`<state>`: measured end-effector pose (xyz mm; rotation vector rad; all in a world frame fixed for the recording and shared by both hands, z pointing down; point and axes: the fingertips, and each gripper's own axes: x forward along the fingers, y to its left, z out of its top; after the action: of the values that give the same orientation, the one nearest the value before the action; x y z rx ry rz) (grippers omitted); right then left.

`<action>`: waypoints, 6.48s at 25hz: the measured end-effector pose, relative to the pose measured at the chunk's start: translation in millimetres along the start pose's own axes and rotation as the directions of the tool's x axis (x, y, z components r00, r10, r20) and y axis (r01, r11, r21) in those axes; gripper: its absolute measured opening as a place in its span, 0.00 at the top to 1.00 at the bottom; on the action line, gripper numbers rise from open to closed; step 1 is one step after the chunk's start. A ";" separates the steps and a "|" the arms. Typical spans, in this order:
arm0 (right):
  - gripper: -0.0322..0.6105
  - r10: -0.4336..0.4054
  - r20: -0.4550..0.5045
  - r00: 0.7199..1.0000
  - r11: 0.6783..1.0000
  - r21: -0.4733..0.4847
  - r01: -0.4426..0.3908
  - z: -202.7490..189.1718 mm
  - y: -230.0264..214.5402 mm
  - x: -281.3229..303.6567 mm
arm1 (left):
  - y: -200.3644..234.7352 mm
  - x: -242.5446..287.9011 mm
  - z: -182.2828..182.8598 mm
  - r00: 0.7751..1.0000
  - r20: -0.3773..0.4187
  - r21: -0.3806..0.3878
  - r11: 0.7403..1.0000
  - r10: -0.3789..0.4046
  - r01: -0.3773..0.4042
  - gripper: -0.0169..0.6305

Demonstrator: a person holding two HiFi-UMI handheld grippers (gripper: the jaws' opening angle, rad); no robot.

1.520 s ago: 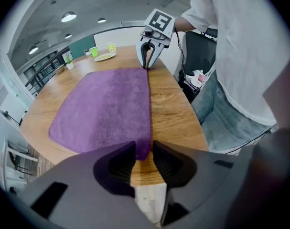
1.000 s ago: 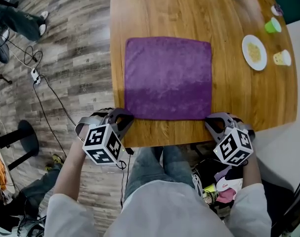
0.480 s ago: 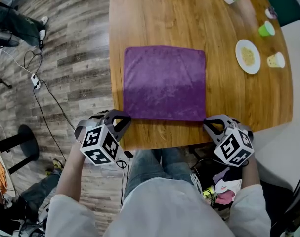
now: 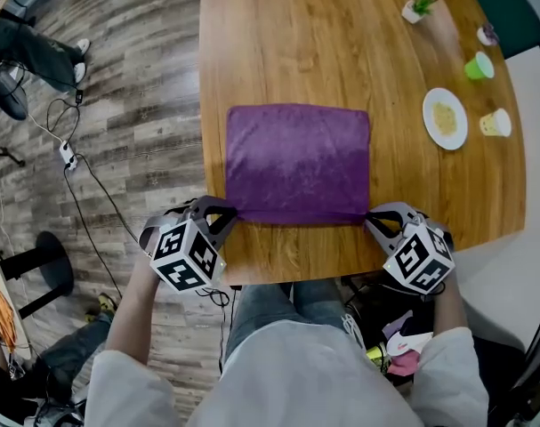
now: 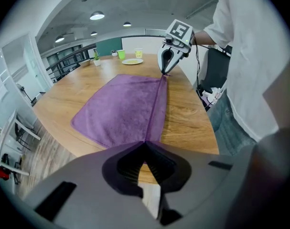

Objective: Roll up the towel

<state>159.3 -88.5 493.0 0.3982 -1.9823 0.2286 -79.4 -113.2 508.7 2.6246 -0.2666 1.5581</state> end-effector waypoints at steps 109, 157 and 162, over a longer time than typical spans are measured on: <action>0.83 -0.042 -0.058 0.997 0.998 -0.055 0.038 10.8 11.6 -10.8 | -17.4 -16.6 7.7 0.999 -0.045 0.046 0.999 -0.001 0.003 0.86; 0.94 0.013 -0.071 0.997 0.999 -0.031 -0.016 -8.6 41.8 -3.2 | -38.9 -8.5 -3.3 0.995 -0.103 0.073 0.997 -0.004 0.011 0.95; 0.94 0.002 -0.066 0.998 1.000 -0.025 -0.003 0.3 17.9 -7.1 | -12.1 -11.6 4.0 0.995 -0.099 0.056 0.998 0.010 -0.004 0.95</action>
<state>155.0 -70.8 486.8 0.3679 -1.9193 0.2157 -79.1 -100.6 496.9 2.5794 -0.2292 1.7155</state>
